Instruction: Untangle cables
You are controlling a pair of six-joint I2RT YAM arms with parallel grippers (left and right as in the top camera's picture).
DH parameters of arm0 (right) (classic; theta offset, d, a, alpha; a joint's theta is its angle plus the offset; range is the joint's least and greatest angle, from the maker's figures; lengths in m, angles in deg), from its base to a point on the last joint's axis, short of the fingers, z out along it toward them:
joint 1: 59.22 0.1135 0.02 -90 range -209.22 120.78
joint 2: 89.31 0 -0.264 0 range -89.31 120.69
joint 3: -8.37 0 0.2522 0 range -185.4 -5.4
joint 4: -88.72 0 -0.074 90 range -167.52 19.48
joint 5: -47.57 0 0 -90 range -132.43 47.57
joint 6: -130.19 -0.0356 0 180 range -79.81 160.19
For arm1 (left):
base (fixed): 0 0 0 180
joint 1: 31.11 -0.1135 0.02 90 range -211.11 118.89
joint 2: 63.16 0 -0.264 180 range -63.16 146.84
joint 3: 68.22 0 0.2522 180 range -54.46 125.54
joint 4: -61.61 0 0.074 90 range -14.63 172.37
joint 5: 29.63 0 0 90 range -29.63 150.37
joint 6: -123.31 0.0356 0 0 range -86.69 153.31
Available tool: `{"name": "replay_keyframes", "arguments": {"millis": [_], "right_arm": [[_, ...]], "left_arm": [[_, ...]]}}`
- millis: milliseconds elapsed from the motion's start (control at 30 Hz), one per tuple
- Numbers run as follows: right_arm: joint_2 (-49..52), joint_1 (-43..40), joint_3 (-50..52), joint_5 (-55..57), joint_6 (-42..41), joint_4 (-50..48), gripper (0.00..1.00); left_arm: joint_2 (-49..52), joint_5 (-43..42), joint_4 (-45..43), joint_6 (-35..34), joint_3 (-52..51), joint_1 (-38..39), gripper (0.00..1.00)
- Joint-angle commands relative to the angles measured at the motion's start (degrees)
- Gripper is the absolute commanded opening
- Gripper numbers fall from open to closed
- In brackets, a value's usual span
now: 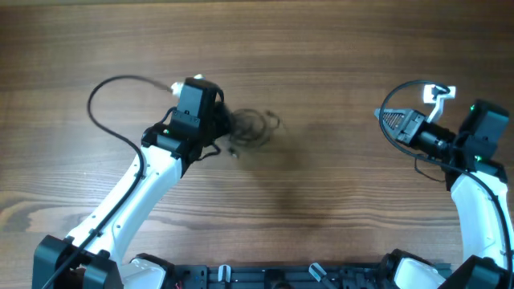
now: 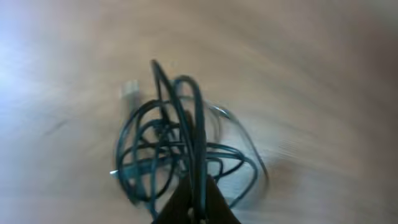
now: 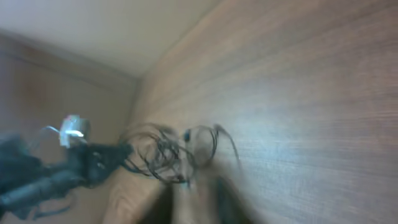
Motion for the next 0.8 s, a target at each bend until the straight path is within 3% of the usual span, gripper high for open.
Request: {"name": "replay_keyframes", "arguments": {"millis": [0, 133, 267, 367, 433, 633, 767], "right_arm": [[-0.9, 3.1, -0.5, 1.1, 7.4, 2.6, 0.46], [-0.9, 10.4, -0.5, 0.9, 9.7, 3.1, 0.50], [-0.9, 18.8, -0.5, 2.2, 11.5, 1.0, 0.52], [-0.9, 24.8, -0.5, 15.4, 10.9, 1.2, 0.51], [-0.9, 27.4, -0.5, 18.5, 11.1, 1.2, 0.52], [-0.8, 33.4, -0.5, 18.1, 11.1, 0.6, 0.40], [0.9, 36.0, -0.5, 21.0, 10.9, 0.0, 0.31]], "left_arm": [[-0.1, -23.7, -8.9, 18.9, 0.4, 2.1, 0.04], [-0.1, -30.6, -11.6, 26.8, 0.4, 5.0, 0.04], [-0.1, -30.6, -11.9, 27.5, 0.4, 6.7, 0.04], [-0.1, -30.7, -11.8, 27.4, 0.4, 6.7, 0.04], [-0.1, -30.7, -11.9, 27.2, 0.4, 6.8, 0.04], [-0.1, -30.6, -11.9, 27.2, 0.4, 8.4, 0.08], [-0.1, -30.7, -13.9, 23.7, 0.4, 9.0, 0.04]]}}
